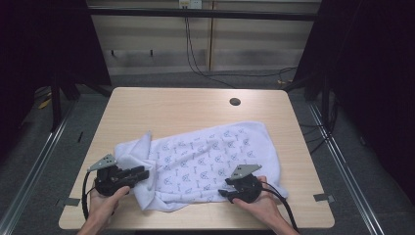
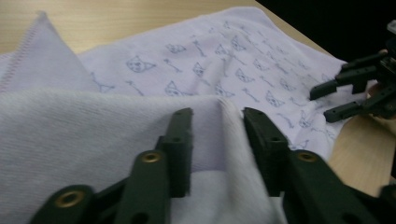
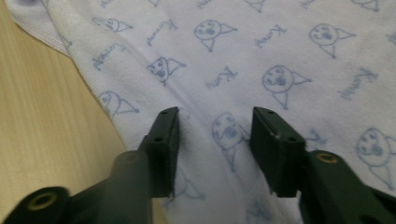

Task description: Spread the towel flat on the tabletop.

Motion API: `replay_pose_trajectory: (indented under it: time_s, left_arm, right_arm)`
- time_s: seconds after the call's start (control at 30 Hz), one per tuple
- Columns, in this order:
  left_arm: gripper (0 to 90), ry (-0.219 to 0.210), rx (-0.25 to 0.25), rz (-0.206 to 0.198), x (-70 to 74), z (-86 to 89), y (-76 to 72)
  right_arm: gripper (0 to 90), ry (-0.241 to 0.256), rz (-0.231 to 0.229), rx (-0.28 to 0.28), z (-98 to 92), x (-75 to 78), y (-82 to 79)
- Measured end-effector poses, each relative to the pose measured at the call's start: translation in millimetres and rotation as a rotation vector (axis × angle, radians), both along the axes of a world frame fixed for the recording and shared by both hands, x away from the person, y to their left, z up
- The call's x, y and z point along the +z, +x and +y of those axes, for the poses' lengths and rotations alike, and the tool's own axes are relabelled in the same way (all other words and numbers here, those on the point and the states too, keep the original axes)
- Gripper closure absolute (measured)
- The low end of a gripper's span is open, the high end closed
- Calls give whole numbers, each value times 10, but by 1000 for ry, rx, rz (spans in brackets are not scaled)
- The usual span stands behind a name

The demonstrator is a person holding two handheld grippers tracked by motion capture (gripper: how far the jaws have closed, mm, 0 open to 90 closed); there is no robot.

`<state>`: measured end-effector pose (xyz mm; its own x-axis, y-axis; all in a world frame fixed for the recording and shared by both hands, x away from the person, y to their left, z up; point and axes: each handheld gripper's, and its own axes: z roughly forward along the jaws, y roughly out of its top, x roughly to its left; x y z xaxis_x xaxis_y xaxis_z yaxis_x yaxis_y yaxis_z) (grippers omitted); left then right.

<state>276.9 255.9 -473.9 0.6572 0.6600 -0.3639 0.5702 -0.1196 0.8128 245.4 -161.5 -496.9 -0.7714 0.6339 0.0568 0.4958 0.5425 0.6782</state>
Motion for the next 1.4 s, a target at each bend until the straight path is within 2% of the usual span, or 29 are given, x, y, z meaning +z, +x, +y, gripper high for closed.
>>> replay_pose_trajectory:
  time_s: [0.03,0.1,0.13,0.2,0.27,0.3,0.37,0.4,0.47,0.5,0.57,0.63,0.7,0.73,0.77,0.8,0.87,0.9,1.0,1.03,1.1,1.17,1.3,1.33,1.37,1.4]
  left_arm:
    - [531,-1,10,-1,11,19,11]
    - [489,-15,26,-9,49,64,43]
    - [474,-15,29,-14,62,78,57]
    - [442,-27,49,-17,86,96,100]
    - [440,-23,41,-27,97,96,151]
    - [440,-24,44,-23,98,89,161]
    - [436,-11,43,-20,93,71,200]
    - [436,-8,49,-17,87,59,216]
    - [439,-5,47,4,52,31,287]
    - [446,13,47,9,26,8,327]
    - [446,58,33,22,-43,-44,399]
    - [453,92,8,41,-124,-99,455]
    - [483,116,-40,72,-195,-156,485]
    - [572,163,-53,84,-228,-192,473]
    - [677,184,-66,96,-246,-214,464]
    - [739,200,-87,103,-266,-232,444]
    - [844,205,-107,105,-264,-245,400]
    - [868,201,-129,103,-260,-244,378]
    - [879,201,-156,110,-265,-232,290]
    - [879,182,-168,129,-274,-222,248]
    - [877,186,-179,129,-273,-230,176]
    - [874,195,-190,140,-259,-253,89]
    - [833,195,-271,158,-240,-342,-123]
    - [812,192,-297,154,-232,-365,-163]
    - [795,199,-299,128,-204,-377,-195]
    - [782,156,-287,95,-161,-365,-205]
  right_arm:
    - [651,14,3,-9,-13,-4,7]
    - [772,12,13,-26,-104,5,57]
    - [784,22,28,-39,-179,5,99]
    - [806,2,32,-65,-297,22,160]
    - [810,18,49,-79,-468,17,259]
    - [813,22,55,-110,-593,15,330]
    - [813,2,42,-142,-712,19,404]
    - [813,7,45,-172,-815,14,469]
    - [806,21,41,-197,-950,-1,557]
    - [795,25,42,-238,-1017,-3,598]
    - [721,37,32,-271,-1092,-5,640]
    - [616,52,19,-279,-1076,51,594]
    - [584,83,-12,-256,-985,138,522]
    - [580,94,-25,-240,-918,179,484]
    - [574,114,-33,-211,-825,224,445]
    - [574,129,-36,-193,-761,244,424]
    - [573,148,-25,-129,-553,283,361]
    - [573,154,-23,-108,-479,282,346]
    - [567,163,13,-25,-163,258,296]
    - [566,159,21,1,-57,250,285]
    - [566,178,46,50,140,225,288]
    - [568,171,55,89,325,205,306]
    - [576,188,84,139,621,147,368]
    - [576,196,92,151,682,126,384]
    - [573,199,98,164,737,107,399]
    - [573,199,101,168,788,90,407]
